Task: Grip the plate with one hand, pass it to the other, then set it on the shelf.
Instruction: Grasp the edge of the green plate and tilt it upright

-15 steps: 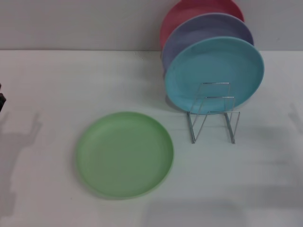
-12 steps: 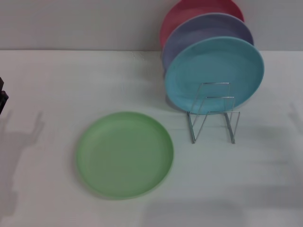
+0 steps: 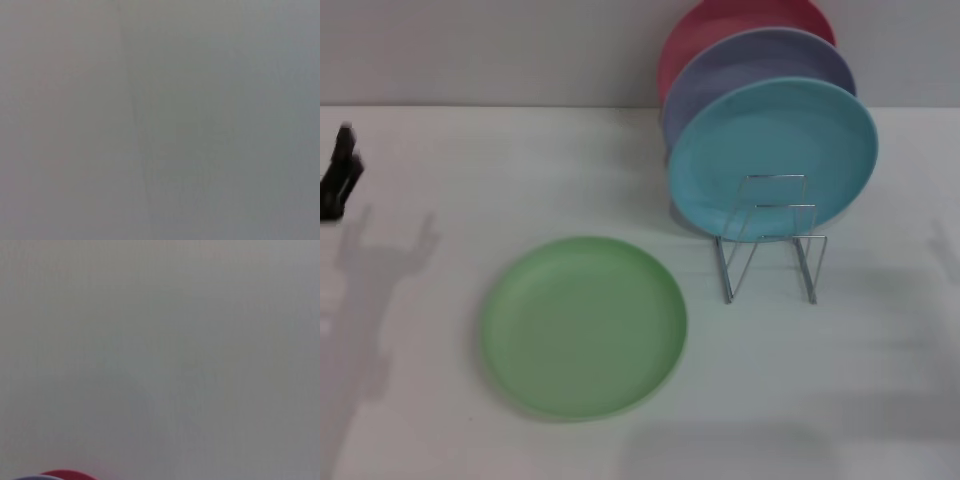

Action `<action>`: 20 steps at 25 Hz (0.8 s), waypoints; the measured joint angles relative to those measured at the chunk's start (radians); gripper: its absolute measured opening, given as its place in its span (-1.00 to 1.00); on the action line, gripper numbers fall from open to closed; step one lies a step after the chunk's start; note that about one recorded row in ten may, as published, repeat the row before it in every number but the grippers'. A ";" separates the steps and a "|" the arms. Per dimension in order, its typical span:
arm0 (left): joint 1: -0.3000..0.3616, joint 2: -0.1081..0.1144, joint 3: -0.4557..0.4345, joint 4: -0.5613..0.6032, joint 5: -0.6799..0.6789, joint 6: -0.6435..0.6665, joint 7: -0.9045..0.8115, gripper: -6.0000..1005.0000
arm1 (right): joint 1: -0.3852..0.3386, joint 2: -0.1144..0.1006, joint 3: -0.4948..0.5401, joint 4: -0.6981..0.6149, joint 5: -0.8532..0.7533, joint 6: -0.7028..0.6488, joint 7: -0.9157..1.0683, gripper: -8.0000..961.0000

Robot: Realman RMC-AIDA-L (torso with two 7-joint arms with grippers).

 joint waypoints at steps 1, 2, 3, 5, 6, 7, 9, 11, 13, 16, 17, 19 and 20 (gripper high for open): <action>0.022 0.007 -0.021 0.094 0.018 -0.107 0.008 0.62 | 0.001 0.000 0.000 0.000 0.000 -0.001 0.002 0.72; 0.050 0.015 -0.056 0.234 0.050 -0.293 0.015 0.62 | 0.004 0.000 -0.001 -0.001 0.000 -0.007 0.002 0.72; 0.050 0.015 -0.056 0.234 0.050 -0.293 0.015 0.62 | 0.004 0.000 -0.001 -0.001 0.000 -0.007 0.002 0.72; 0.084 -0.002 -0.128 0.483 0.098 -0.670 0.017 0.62 | 0.005 0.000 -0.002 -0.001 0.000 -0.010 0.004 0.72; 0.090 -0.021 -0.166 0.591 0.103 -0.864 0.017 0.62 | 0.005 0.000 -0.002 -0.001 0.000 -0.011 0.006 0.72; 0.083 -0.045 -0.210 0.689 0.103 -1.053 0.018 0.62 | 0.003 0.000 -0.002 -0.001 0.000 -0.012 0.012 0.72; 0.076 -0.055 -0.230 0.721 0.103 -1.131 0.019 0.62 | 0.002 0.000 -0.002 -0.001 0.000 -0.012 0.014 0.72; 0.038 -0.075 -0.286 0.808 0.089 -1.386 0.021 0.62 | 0.000 0.000 -0.002 -0.002 0.000 -0.015 0.014 0.72; -0.001 -0.076 -0.323 0.850 0.051 -1.535 0.021 0.62 | -0.001 0.000 -0.002 -0.004 0.000 -0.023 0.014 0.72; -0.062 -0.075 -0.405 0.880 -0.040 -1.747 0.047 0.62 | -0.002 0.000 -0.002 -0.009 -0.004 -0.035 0.015 0.72; -0.079 -0.076 -0.437 0.881 -0.068 -1.805 0.070 0.62 | -0.002 0.000 -0.002 -0.013 -0.006 -0.037 0.015 0.72; -0.092 -0.076 -0.463 0.878 -0.091 -1.850 0.085 0.62 | -0.002 0.000 -0.002 -0.015 -0.006 -0.037 0.015 0.72; -0.102 -0.075 -0.480 0.874 -0.109 -1.882 0.094 0.62 | -0.002 0.000 -0.002 -0.015 -0.006 -0.037 0.016 0.72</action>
